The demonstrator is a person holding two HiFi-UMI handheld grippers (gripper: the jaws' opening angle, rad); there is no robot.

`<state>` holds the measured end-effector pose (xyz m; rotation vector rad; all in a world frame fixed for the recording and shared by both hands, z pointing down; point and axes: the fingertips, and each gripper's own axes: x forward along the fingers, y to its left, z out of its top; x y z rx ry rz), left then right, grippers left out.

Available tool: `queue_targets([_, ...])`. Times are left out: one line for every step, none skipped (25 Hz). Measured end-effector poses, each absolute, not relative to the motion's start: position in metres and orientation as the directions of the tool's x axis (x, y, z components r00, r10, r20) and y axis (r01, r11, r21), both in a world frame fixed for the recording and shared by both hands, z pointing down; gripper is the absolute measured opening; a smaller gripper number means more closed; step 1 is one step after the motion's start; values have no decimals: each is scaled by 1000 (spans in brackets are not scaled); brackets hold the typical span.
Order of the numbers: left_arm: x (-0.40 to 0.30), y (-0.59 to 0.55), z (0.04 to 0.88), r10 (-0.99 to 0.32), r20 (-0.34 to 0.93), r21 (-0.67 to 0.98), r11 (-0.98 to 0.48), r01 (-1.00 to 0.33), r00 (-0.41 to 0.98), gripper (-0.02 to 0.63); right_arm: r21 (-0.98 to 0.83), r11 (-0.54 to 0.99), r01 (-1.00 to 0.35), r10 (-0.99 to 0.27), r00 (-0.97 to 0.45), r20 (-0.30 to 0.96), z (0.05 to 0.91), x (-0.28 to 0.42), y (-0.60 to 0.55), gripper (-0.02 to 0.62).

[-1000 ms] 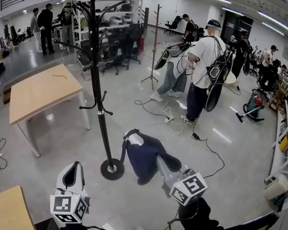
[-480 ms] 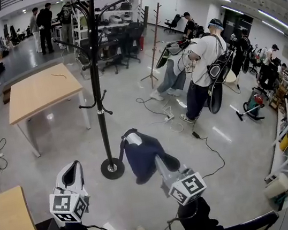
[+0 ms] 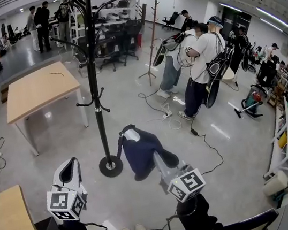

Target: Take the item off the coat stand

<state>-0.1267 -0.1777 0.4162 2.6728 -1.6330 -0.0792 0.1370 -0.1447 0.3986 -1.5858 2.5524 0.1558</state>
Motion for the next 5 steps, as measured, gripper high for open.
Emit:
queue_targets([-127,-178,416,-890,-40,33,-456,-889,454,3,19,443,-896,-882,-439,-169,398,137,-145,41])
queue_targets([-126,-178,416,-891,-40,33,-454,-890,453,3,19,444,-896,-881,-441,-170,398,138,-145,41])
queue_targets([-126,-178,417,-891,-41,33,-453,-891,451,3,20,445,-895,-881,-442,-171,399,138,-145,41])
queue_targets([-126,-178,418,-892,-41,34,-451,-892,450,3,20,446,-895,-880,-443,-172,399,139,-145,41])
queue_targets([-126,-178,419,-893,-42,34,-450,-893,448,3,20,447,-894,-880,-443,-172,400,139,-145,41])
